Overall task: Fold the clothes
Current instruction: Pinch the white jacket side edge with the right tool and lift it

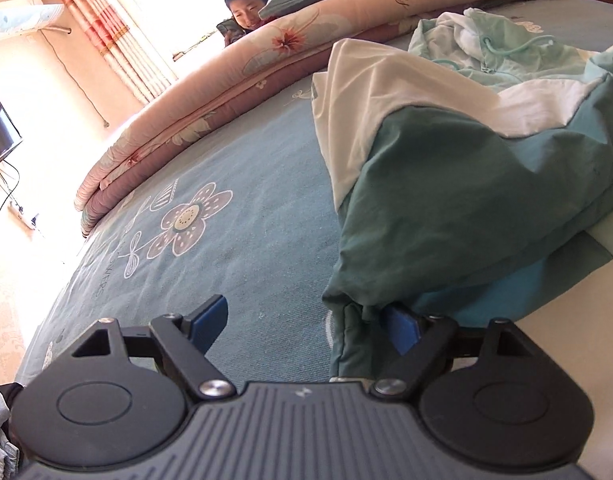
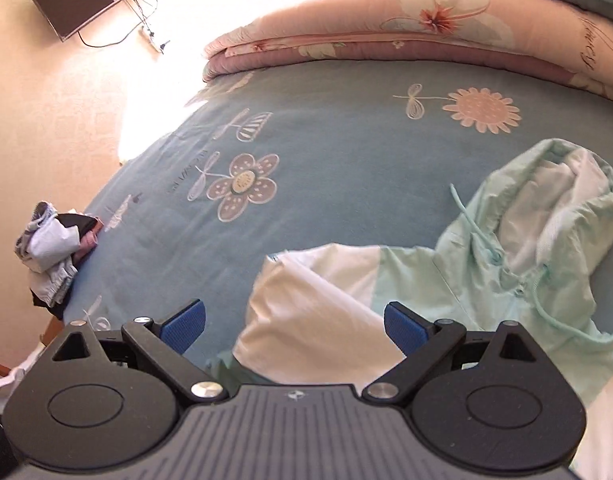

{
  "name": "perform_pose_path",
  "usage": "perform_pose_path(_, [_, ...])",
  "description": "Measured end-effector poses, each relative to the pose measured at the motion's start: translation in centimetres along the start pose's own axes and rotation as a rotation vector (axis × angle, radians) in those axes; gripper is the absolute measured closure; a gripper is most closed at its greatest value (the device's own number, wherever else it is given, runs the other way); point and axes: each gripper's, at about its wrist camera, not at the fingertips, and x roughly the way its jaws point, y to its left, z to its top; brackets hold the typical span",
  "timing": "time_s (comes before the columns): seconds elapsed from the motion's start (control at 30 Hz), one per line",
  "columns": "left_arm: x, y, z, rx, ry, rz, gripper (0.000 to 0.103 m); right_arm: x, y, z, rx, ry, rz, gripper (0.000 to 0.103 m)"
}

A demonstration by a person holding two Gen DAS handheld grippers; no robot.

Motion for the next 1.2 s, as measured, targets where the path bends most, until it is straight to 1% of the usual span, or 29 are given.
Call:
perform_pose_path(0.07, [-0.1, -0.2, -0.4, 0.006, -0.018, 0.000, 0.019, 2.9, -0.3, 3.9, 0.062, 0.059, 0.076, 0.005])
perform_pose_path(0.1, [-0.2, -0.2, -0.4, 0.008, -0.032, -0.005, 0.019, 4.7, -0.4, 5.6, 0.082, 0.114, 0.098, 0.005])
perform_pose_path(0.13, [-0.4, -0.3, -0.3, 0.012, -0.049, -0.005, 0.019, 6.8, -0.5, 7.0, 0.085, 0.180, 0.098, 0.006])
perform_pose_path(0.17, [-0.5, -0.3, -0.3, 0.021, -0.066, -0.010, 0.023, 8.8, -0.4, 8.0, 0.080, 0.247, 0.080, 0.007])
perform_pose_path(0.2, [-0.6, -0.4, -0.3, 0.035, -0.080, -0.025, 0.024, 10.8, -0.2, 8.6, 0.073, 0.323, 0.063, 0.007])
perform_pose_path(0.23, [-0.7, -0.6, -0.3, 0.054, -0.095, -0.044, 0.026, 12.7, -0.1, 8.9, 0.072, 0.390, 0.048, 0.010])
perform_pose_path(0.27, [-0.8, -0.7, -0.2, 0.077, -0.114, -0.063, 0.032, 14.3, 0.0, 8.8, 0.076, 0.450, 0.035, 0.011])
perform_pose_path(0.33, [-1.1, -1.2, -0.2, 0.150, -0.166, -0.102, 0.035, 17.4, 0.1, 8.3, 0.083, 0.567, 0.011, 0.011])
perform_pose_path(0.37, [-1.3, -1.5, -0.3, 0.198, -0.199, -0.114, 0.038, 18.8, 0.1, 7.8, 0.085, 0.620, 0.003, 0.011])
perform_pose_path(0.43, [-1.4, -2.3, -0.6, 0.302, -0.252, -0.142, 0.041, 21.2, -0.2, 6.5, 0.097, 0.714, -0.010, 0.011])
perform_pose_path(0.47, [-1.4, -2.6, -0.7, 0.351, -0.273, -0.163, 0.048, 22.1, -0.3, 6.1, 0.104, 0.735, -0.014, 0.012])
perform_pose_path(0.5, [-1.3, -2.9, -0.8, 0.395, -0.286, -0.186, 0.061, 22.8, -0.4, 5.8, 0.111, 0.741, -0.020, 0.023])
perform_pose_path(0.53, [-1.1, -3.1, -0.7, 0.418, -0.279, -0.211, 0.069, 23.3, -0.4, 5.5, 0.103, 0.746, -0.026, 0.043])
perform_pose_path(0.57, [-0.8, -3.2, -0.7, 0.424, -0.266, -0.235, 0.081, 23.6, -0.2, 5.4, 0.073, 0.739, -0.040, 0.053])
perform_pose_path(0.6, [-0.5, -3.2, -0.6, 0.425, -0.253, -0.258, 0.083, 23.8, 0.0, 5.3, 0.043, 0.721, -0.060, 0.075])
perform_pose_path(0.63, [-0.3, -3.2, -0.6, 0.419, -0.241, -0.277, 0.084, 23.8, 0.0, 5.4, 0.027, 0.702, -0.074, 0.093])
perform_pose_path(0.73, [0.3, -3.2, -0.5, 0.401, -0.218, -0.295, 0.085, 24.2, -1.2, 6.2, 0.044, 0.636, -0.090, 0.093])
perform_pose_path(0.8, [0.8, -3.0, -0.5, 0.379, -0.195, -0.306, 0.085, 24.8, -2.1, 6.1, 0.063, 0.615, -0.107, 0.093])
perform_pose_path(0.87, [0.9, -3.0, -0.6, 0.392, -0.195, -0.299, 0.085, 24.8, -3.1, 5.7, 0.128, 0.587, -0.092, 0.093])
perform_pose_path(0.9, [0.7, -2.9, -0.8, 0.403, -0.202, -0.289, 0.082, 24.5, -3.3, 5.5, 0.151, 0.574, -0.087, 0.093])
perform_pose_path(0.97, [0.6, -2.8, -1.0, 0.431, -0.210, -0.268, 0.077, 23.8, -3.9, 5.4, 0.207, 0.596, -0.062, 0.081])
perform_pose_path(1.0, [0.6, -2.8, -1.0, 0.447, -0.212, -0.258, 0.076, 23.5, -4.2, 5.4, 0.240, 0.615, -0.029, 0.059])
perform_pose_path(1.03, [0.6, -2.9, -1.0, 0.460, -0.215, -0.246, 0.074, 23.2, -4.5, 5.3, 0.265, 0.623, 0.010, 0.050])
perform_pose_path(1.07, [0.8, -3.0, -1.0, 0.468, -0.215, -0.232, 0.072, 23.1, -4.3, 5.2, 0.265, 0.621, 0.022, 0.050])
perform_pose_path(1.1, [1.2, -3.1, -0.8, 0.467, -0.202, -0.221, 0.073, 23.0, -3.8, 5.2, 0.243, 0.611, 0.018, 0.052])
perform_pose_path(1.13, [1.7, -3.0, -0.5, 0.447, -0.171, -0.221, 0.074, 22.9, -3.3, 5.2, 0.216, 0.591, 0.015, 0.070])
perform_pose_path(1.17, [2.2, -2.6, -0.1, 0.405, -0.144, -0.218, 0.079, 22.7, -2.7, 5.2, 0.189, 0.571, 0.013, 0.084])
perform_pose_path(1.2, [2.4, -2.3, 0.2, 0.375, -0.132, -0.198, 0.082, 22.5, -2.2, 5.2, 0.162, 0.551, 0.010, 0.091])
